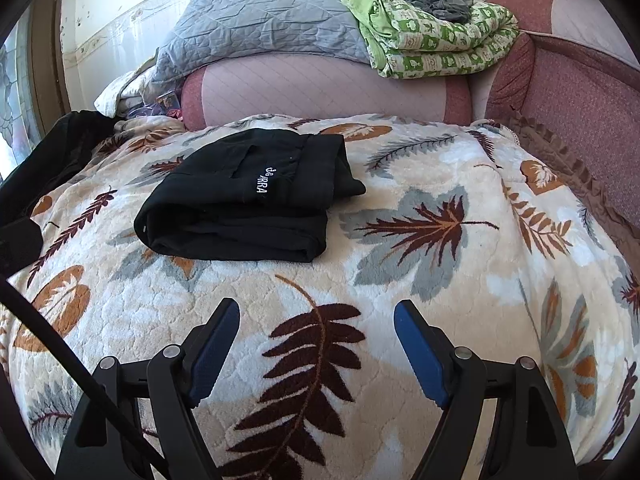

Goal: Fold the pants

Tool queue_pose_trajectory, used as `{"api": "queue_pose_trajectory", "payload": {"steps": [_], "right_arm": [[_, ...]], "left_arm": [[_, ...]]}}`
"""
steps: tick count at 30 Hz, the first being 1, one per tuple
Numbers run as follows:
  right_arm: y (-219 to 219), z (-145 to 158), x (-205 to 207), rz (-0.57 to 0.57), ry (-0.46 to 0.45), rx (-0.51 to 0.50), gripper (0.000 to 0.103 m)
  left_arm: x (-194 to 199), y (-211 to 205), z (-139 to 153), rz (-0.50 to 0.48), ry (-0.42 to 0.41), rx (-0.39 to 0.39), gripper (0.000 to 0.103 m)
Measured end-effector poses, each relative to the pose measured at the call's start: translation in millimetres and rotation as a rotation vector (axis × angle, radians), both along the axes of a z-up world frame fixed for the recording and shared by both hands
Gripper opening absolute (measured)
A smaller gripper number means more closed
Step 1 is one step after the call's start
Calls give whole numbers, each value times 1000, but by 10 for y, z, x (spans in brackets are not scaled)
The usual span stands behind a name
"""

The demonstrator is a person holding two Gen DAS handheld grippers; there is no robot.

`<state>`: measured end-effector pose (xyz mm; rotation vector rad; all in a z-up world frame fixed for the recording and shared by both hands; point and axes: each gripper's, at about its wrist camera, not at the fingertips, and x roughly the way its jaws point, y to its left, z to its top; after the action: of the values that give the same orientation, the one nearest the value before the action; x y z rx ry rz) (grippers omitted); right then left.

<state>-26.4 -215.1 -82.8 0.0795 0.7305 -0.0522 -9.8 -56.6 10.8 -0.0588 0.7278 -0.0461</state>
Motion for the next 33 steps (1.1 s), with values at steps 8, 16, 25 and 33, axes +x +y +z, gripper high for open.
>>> {"api": "queue_pose_trajectory", "payload": {"steps": [8, 16, 25, 33], "right_arm": [[40, -26, 5, 9, 13, -7, 84], [56, -50, 18, 11, 21, -7, 84], [87, -68, 33, 21, 22, -15, 84], [108, -90, 42, 33, 30, -24, 85]], "left_arm": [[38, -91, -156, -26, 54, 54, 103], [123, -20, -319, -15, 126, 28, 103], [165, 12, -430, -41, 171, -21, 103], [150, 18, -465, -26, 163, 4, 103]]}}
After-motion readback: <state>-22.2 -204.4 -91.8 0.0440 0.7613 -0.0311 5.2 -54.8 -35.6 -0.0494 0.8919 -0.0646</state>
